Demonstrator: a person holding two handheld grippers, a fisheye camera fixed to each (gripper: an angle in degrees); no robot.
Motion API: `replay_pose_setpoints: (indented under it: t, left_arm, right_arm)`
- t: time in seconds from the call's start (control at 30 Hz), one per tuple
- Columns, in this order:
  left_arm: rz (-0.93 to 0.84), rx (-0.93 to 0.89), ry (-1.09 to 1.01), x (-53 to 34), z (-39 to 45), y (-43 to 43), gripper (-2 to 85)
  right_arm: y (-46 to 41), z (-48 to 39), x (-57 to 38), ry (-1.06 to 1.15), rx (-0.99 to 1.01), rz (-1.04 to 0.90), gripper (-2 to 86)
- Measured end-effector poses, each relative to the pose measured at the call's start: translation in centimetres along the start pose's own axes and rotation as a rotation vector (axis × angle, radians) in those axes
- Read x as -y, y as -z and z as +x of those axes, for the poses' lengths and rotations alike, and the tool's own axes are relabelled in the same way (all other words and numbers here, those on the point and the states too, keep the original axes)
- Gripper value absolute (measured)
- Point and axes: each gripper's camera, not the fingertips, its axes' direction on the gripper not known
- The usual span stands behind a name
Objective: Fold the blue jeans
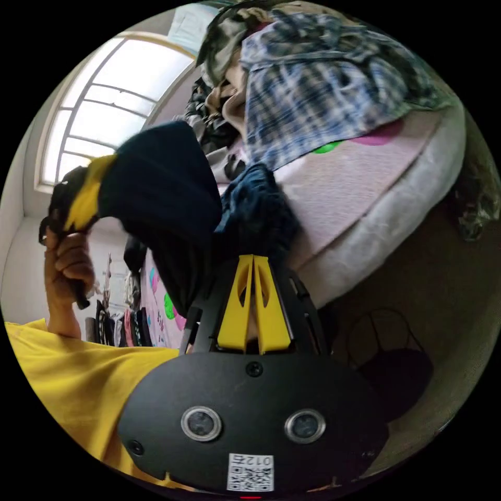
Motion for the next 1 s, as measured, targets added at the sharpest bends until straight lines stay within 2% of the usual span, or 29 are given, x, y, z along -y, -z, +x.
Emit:
replay_pose_setpoints:
  t: [0.1,0.17,0.23,0.27,0.33,0.4,0.47,0.57,0.67,0.77,0.83,1.0]
  left_arm:
    - [-0.179,-0.055,0.013,2.0,-0.7,-8.0,1.6]
    - [-0.162,-0.109,-0.034,2.0,0.2,-8.7,1.6]
    - [-0.093,-0.069,-0.15,1.5,1.8,-6.1,1.4]
    - [-0.074,-0.036,-0.165,1.3,1.9,-5.2,1.3]
    - [-0.019,0.14,-0.151,0.2,0.4,-1.7,1.0]
    - [-0.045,0.256,-0.087,-1.0,-1.8,-0.4,0.7]
    - [-0.084,0.274,-0.013,-2.3,-3.7,-0.3,0.6]
    - [-0.185,0.335,-0.062,-4.0,-4.0,-2.6,0.5]
    - [-0.322,0.458,-0.157,-5.3,-3.4,-6.7,0.4]
    - [-0.277,0.472,-0.155,-5.9,-3.6,-8.1,0.3]
    - [-0.233,0.411,-0.082,-5.9,-4.3,-8.3,0.3]
    - [-0.223,0.383,-0.029,-4.8,-3.9,-7.4,0.3]
  right_arm:
    - [3.4,3.3,-1.9,-0.113,-0.041,0.051,-0.1]
    - [5.9,4.2,-3.1,-0.15,-0.034,0.127,0.0]
    - [7.5,3.7,-3.4,-0.14,-0.067,0.179,0.0]
    - [8.4,2.8,-3.4,-0.105,-0.09,0.217,0.0]
    - [9.3,0.5,-2.7,-0.007,-0.118,0.253,0.0]
    - [9.6,-2.7,-1.6,0.131,-0.165,0.282,0.0]
    - [9.0,-7.5,-0.1,0.353,-0.238,0.297,-0.1]
    - [6.0,-11.1,2.5,0.485,-0.2,0.203,-0.1]
    - [0.9,-10.7,4.6,0.441,-0.263,0.046,-0.1]
    - [-3.1,-7.8,3.2,0.439,-0.354,-0.062,-0.1]
    - [-2.5,-6.5,1.8,0.437,-0.29,0.008,-0.1]
    - [-0.8,-7.6,2.1,0.41,-0.292,-0.066,-0.1]
